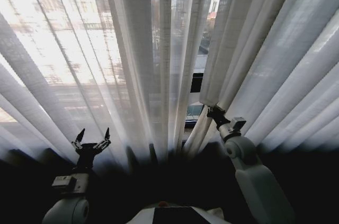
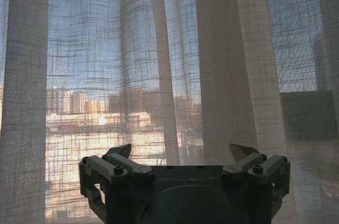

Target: Open the curtains by pulling them apart, changing their state from closed to fully open.

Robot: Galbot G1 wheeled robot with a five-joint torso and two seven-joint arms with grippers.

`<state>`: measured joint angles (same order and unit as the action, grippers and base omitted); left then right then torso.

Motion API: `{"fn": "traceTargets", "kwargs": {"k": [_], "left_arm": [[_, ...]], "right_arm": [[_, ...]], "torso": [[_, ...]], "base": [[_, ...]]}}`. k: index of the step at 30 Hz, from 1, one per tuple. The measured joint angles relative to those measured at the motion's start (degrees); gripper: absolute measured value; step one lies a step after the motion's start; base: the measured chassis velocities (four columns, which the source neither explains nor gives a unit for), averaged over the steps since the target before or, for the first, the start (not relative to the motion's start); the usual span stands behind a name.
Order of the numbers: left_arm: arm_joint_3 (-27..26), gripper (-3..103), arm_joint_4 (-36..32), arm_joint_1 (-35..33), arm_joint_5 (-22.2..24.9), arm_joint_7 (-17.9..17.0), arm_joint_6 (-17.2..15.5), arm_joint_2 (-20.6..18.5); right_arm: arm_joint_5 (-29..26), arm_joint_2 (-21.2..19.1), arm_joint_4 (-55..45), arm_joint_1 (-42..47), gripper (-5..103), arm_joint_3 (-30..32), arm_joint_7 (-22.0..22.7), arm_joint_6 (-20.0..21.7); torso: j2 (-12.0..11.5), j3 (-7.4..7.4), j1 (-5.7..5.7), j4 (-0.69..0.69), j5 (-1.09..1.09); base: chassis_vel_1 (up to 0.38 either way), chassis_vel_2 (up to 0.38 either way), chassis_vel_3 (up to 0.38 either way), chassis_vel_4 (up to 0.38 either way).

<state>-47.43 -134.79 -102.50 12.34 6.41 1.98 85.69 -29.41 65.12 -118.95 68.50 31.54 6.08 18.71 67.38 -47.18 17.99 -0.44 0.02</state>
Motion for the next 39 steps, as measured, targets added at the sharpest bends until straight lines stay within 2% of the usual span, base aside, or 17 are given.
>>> {"fn": "traceTargets", "kwargs": {"k": [7,25,39], "left_arm": [[0.16,100,-0.06,0.00,-0.01,0.09,0.09,-0.17],[0.66,100,0.28,0.63,0.01,0.04,-0.01,-0.66],[1.00,100,0.68,0.68,-0.72,0.03,-0.02,-0.27]], "right_arm": [[-1.41,-0.17,-1.46,1.38,0,1.32,-0.22,1.26],[-2.42,-0.32,-1.77,2.59,0,2.86,-1.22,1.36],[-2.44,-0.23,-1.00,2.55,0,2.71,-1.31,1.31]], "torso": [[0.00,0.00,0.00,0.00,0.00],[0.00,0.00,0.00,0.00,0.00],[0.00,0.00,0.00,0.00,0.01]], "base": [[0.000,0.000,0.000,0.000],[-0.008,-0.009,0.012,0.010],[-0.144,-0.140,0.150,0.137]]}}
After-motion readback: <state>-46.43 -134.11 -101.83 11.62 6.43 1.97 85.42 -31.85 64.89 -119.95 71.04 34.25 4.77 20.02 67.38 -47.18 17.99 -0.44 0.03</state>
